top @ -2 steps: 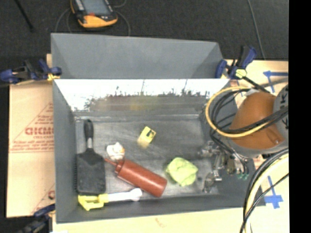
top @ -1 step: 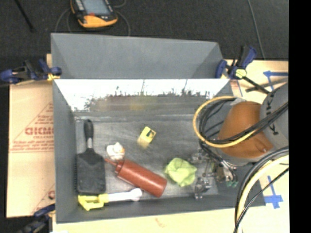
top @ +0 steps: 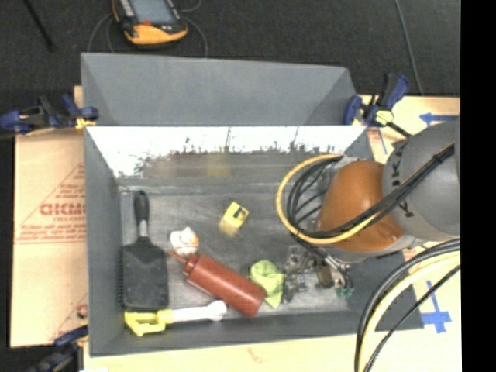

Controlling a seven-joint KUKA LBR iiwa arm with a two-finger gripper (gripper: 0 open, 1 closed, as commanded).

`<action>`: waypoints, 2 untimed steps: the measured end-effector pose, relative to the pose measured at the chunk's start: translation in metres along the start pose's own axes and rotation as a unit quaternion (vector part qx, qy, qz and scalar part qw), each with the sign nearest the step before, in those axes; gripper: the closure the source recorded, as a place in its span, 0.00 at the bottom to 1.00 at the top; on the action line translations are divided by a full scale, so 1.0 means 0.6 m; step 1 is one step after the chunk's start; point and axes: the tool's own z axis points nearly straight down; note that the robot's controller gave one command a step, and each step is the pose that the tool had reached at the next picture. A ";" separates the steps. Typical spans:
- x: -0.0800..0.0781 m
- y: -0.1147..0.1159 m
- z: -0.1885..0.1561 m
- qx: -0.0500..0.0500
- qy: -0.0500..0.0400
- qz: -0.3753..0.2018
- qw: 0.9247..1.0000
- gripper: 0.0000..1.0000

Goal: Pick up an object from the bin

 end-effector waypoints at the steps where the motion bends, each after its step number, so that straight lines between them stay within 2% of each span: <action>1: 0.000 0.000 0.000 0.000 0.000 -0.001 1.000 1.00; 2: -0.006 -0.044 -0.253 0.000 0.001 -0.005 1.000 1.00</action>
Offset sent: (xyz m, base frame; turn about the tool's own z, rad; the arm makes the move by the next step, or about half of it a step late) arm 0.0026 -0.0244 0.1503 -0.0125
